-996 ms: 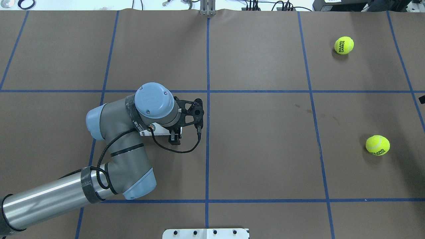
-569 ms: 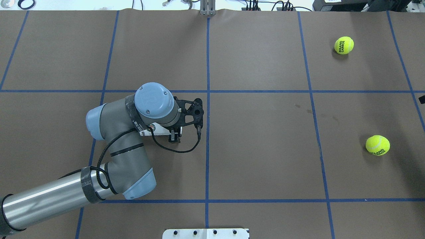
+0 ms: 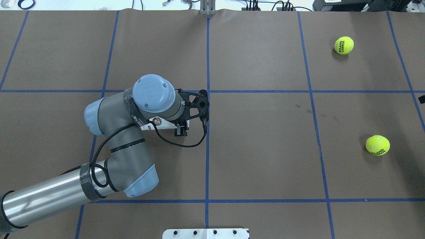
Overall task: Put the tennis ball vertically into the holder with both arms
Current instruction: 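Tip the can upright with the left gripper, open end up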
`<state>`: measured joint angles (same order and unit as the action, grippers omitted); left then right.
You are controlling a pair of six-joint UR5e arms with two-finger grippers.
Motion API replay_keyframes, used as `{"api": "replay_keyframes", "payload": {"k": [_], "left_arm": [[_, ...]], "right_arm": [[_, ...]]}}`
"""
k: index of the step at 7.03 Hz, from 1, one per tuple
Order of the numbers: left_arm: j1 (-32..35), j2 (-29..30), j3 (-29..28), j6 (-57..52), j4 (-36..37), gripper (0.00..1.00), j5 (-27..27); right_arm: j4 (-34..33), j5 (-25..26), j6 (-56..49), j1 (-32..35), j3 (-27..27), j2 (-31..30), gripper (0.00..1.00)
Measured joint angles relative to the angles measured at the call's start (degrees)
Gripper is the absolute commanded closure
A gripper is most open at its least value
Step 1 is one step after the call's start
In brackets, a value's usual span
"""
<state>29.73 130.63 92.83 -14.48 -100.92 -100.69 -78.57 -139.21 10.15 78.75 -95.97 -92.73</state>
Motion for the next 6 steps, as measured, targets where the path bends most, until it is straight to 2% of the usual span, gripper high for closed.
{"api": "replay_keyframes", "payload": {"k": [1, 2, 3, 4, 6], "left_arm": [[0.65, 0.92, 0.74, 3.42, -2.62, 0.40, -0.02], [1.16, 1.39, 0.96, 7.77, -7.64, 0.47, -0.03], [1.43, 1.49, 0.83, 13.10, -13.65, 0.48, -0.03], [1.45, 1.41, 0.18, 18.82, -20.12, 0.55, -0.01], [1.47, 1.29, -1.93, 28.73, -33.27, 0.58, 1.63]], "right_arm": [[0.02, -0.02, 0.11, 0.00, -0.07, 0.00, 0.01], [0.10, 0.05, 0.23, 0.00, -0.12, 0.03, 0.01], [0.19, 0.12, 0.26, 0.00, -0.21, 0.06, 0.01], [0.24, 0.15, 0.24, 0.00, -0.32, 0.08, 0.01], [0.26, 0.19, 0.23, 0.00, -0.61, 0.27, 0.01]]}}
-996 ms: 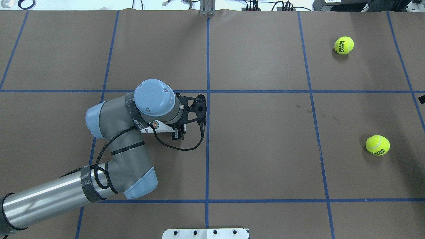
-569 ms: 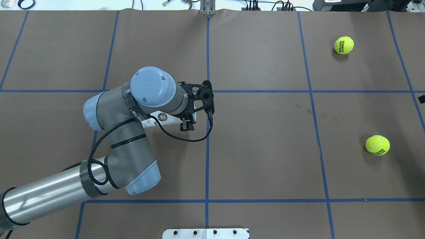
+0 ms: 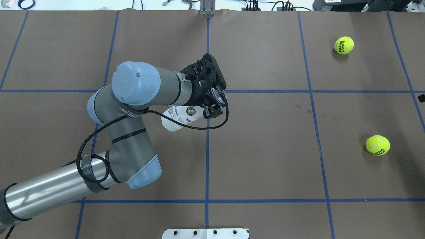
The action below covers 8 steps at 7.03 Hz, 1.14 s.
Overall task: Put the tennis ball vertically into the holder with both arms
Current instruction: 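Tip the can upright with the left gripper, open end up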
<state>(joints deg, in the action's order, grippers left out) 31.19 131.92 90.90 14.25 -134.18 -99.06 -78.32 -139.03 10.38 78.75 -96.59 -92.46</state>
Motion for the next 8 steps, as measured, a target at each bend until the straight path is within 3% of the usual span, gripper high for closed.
{"api": "replay_keyframes", "payload": {"k": [1, 3, 7, 8], "left_arm": [[-0.07, -0.08, -0.91, 4.24, -6.00, 0.62, 2.02], [-0.18, -0.32, -3.31, 9.46, -17.46, 0.61, 6.44], [-0.42, -0.59, -12.59, 11.38, -42.79, 0.57, 12.12], [-1.07, -0.56, -15.51, 11.40, -49.05, 0.68, 13.80]], "right_arm": [[0.03, 0.06, 0.00, 0.00, -0.38, 0.05, 0.01], [0.82, 0.16, -0.10, 0.00, -1.18, 0.07, 0.01], [9.18, 0.22, 4.36, -2.34, -1.75, -0.05, 0.01], [13.04, 0.33, 8.58, -3.91, -1.72, -0.23, 0.01]]}}
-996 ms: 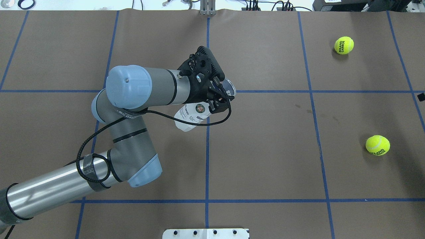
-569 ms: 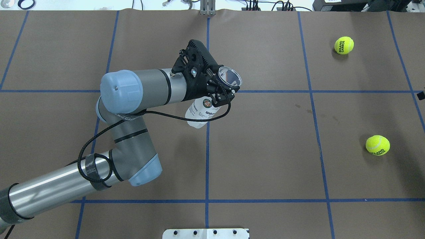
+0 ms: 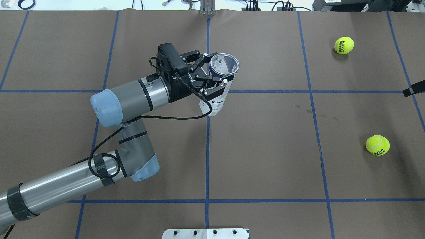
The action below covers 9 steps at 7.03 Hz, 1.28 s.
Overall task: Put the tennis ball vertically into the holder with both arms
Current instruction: 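Tip the can upright with the left gripper, open end up, then hold the can with the left gripper while the right grasps the nearer ball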
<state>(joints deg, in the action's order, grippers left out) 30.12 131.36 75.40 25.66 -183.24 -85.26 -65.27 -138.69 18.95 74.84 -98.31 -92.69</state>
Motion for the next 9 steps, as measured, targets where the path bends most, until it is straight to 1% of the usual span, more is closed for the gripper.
{"api": "replay_keyframes", "payload": {"k": [1, 2, 3, 5, 7, 9], "left_arm": [[-1.39, -0.16, -1.98, -0.01, -4.54, 0.63, 1.97], [-2.55, -0.62, -2.79, -0.05, -6.72, 0.58, 3.03], [-3.22, -1.11, -3.09, -0.09, -7.58, 0.59, 3.50], [-3.61, -1.35, -3.15, -0.16, -7.97, 0.58, 3.75], [-3.66, -1.37, -2.99, -0.11, -8.07, 0.58, 3.90], [-3.66, -1.40, -2.85, -0.08, -8.15, 0.58, 3.95]], "right_arm": [[3.46, 0.15, 3.74, -1.51, 0.03, -0.29, 0.01], [5.10, 0.64, 6.70, -3.30, -0.05, -0.42, 0.01], [5.72, 2.43, 9.82, -6.07, -0.71, -0.50, 0.01], [6.00, 7.78, 16.73, -13.22, -4.74, -2.99, 0.01], [6.03, 10.40, 18.76, -18.25, -7.31, -7.97, 0.01], [5.97, 12.91, 19.01, -21.43, -7.45, -9.66, 0.01]]}}
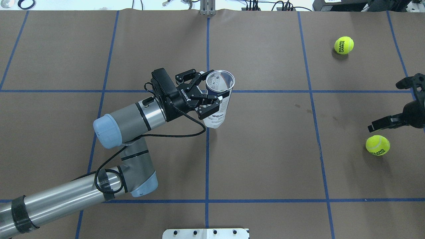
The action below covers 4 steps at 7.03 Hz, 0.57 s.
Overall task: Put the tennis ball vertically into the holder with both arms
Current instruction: 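Hold the can with the left gripper while the right grasps the nearer ball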
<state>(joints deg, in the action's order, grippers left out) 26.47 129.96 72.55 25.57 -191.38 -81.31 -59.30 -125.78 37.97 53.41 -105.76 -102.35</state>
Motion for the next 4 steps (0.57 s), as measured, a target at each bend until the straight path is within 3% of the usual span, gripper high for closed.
{"api": "replay_keyframes", "payload": {"k": [4], "left_arm": [[-0.32, -1.67, -0.37, 0.00, -1.98, 0.57, 0.03]], "right_arm": [[-0.06, 2.05, 0.08, -2.26, 1.74, 0.09, 0.01]]}}
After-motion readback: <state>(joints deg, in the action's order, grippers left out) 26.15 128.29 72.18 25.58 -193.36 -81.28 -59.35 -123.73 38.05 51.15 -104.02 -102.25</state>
